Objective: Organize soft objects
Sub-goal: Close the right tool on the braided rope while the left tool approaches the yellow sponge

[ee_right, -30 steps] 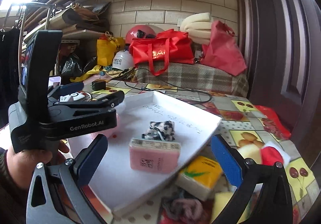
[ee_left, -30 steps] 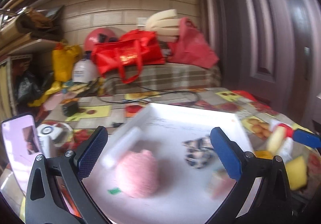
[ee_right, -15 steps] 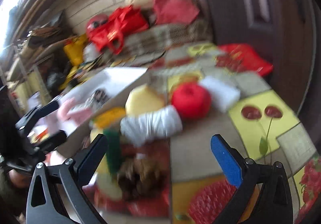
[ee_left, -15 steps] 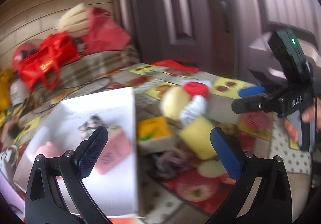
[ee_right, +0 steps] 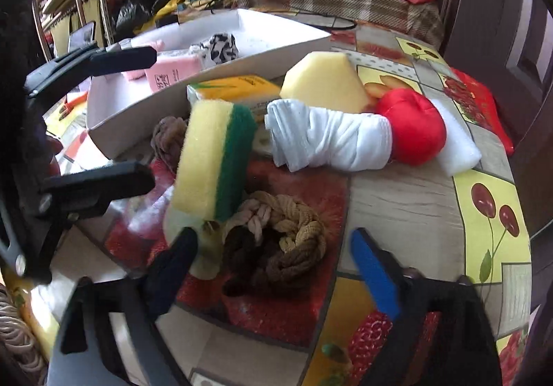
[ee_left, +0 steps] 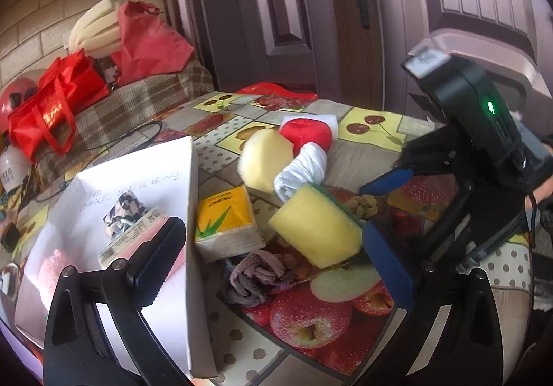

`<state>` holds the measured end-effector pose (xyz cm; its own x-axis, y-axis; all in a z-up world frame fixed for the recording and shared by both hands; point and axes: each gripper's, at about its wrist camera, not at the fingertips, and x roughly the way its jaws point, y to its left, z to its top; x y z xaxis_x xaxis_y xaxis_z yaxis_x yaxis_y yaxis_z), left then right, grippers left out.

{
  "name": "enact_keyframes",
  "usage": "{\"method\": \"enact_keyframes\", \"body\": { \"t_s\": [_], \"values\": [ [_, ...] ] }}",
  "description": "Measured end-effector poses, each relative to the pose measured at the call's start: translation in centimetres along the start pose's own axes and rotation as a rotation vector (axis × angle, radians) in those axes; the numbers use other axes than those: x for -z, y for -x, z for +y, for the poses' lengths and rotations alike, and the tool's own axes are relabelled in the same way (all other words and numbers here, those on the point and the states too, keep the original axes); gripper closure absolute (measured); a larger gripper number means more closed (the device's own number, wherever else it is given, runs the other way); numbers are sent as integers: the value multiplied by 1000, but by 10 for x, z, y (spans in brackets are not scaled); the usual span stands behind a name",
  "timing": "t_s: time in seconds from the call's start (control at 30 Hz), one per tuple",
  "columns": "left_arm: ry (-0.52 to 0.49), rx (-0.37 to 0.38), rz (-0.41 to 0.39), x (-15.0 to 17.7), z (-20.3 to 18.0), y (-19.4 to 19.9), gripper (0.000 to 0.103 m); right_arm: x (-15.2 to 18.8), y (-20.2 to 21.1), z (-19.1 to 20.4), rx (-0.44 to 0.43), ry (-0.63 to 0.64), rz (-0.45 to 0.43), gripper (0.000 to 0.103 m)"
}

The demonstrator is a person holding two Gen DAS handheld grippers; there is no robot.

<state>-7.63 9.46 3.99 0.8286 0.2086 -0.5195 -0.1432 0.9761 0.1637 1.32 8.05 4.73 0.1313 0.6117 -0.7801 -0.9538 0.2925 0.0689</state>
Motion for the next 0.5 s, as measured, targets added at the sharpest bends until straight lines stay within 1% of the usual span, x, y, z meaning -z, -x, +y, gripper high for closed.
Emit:
{"method": "enact_keyframes", "body": {
  "t_s": [0.03,0.07,0.1,0.13,0.23,0.33,0.5],
  "values": [
    [-10,0,4,0,-2,-2,0,1,2,-2,0,-3,-7,54],
    [-21,-1,8,-1,-5,-3,0,2,4,-3,2,-6,-10,60],
    [-28,-4,11,-2,-7,-5,0,4,5,-6,2,-12,-8,61],
    [-29,-12,11,-2,-8,-6,0,6,7,-8,4,-19,-7,65],
    [-24,-25,9,-6,-11,-10,0,13,13,-17,23,-65,-12,65],
    [-33,-2,17,-11,-15,-19,0,22,20,-26,16,-109,-24,65],
    [-110,38,17,-16,-33,-25,1,31,27,-24,4,-109,-36,65]
  ]
}}
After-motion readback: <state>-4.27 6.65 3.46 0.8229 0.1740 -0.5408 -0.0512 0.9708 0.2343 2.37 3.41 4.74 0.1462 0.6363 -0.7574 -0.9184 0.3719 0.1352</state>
